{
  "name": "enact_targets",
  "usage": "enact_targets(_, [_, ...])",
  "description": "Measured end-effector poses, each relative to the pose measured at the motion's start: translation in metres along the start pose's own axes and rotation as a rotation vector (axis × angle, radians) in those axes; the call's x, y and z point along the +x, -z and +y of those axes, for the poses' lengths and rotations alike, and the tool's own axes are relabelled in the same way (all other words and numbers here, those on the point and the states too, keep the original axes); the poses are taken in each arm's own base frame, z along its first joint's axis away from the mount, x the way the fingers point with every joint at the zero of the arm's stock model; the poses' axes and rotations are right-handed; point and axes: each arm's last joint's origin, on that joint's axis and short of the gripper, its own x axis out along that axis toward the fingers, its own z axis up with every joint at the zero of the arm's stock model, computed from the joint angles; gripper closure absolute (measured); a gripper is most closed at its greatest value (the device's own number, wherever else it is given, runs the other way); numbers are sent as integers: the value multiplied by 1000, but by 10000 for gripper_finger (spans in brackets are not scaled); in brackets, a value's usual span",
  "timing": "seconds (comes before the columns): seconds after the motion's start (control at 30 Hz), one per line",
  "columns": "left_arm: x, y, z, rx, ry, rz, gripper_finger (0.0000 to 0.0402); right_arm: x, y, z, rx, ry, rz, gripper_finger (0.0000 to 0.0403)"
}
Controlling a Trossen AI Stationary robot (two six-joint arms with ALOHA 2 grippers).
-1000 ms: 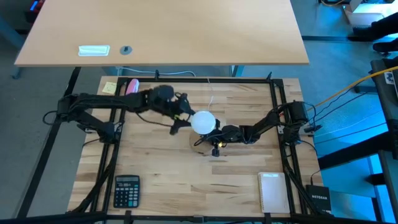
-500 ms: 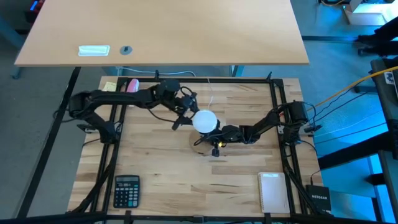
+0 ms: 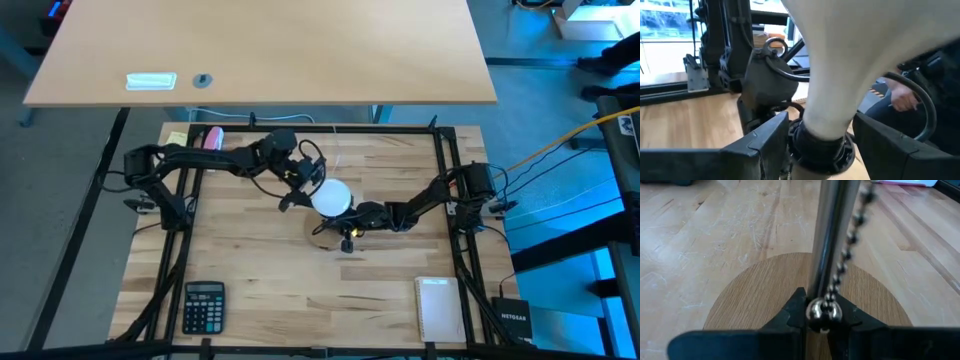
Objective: Screw lightbulb
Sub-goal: Remove the white lightbulb from the lamp
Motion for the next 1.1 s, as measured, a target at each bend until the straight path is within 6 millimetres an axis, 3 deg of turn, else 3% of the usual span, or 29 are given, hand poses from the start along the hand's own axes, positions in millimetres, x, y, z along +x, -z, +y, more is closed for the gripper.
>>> enact_targets(0.23, [-1,-6,-1,-22,-4,-18,190,0,0,0,2,0,0,359])
enact_targets(0.63, [9,-11,-9,42,-12,-40,141,0,0,0,-1,0,0,359])
enact_targets(0.77, [11,-11,-10,42,-22,-40,169,0,0,0,-1,0,0,359])
enact_targets(0.97, [17,-12,-14,62,-92,-33,264,0,0,0,0,0,0,359])
enact_targets(1.1, [24,-13,-20,43,-153,-29,266,0,0,0,-3,1,0,359])
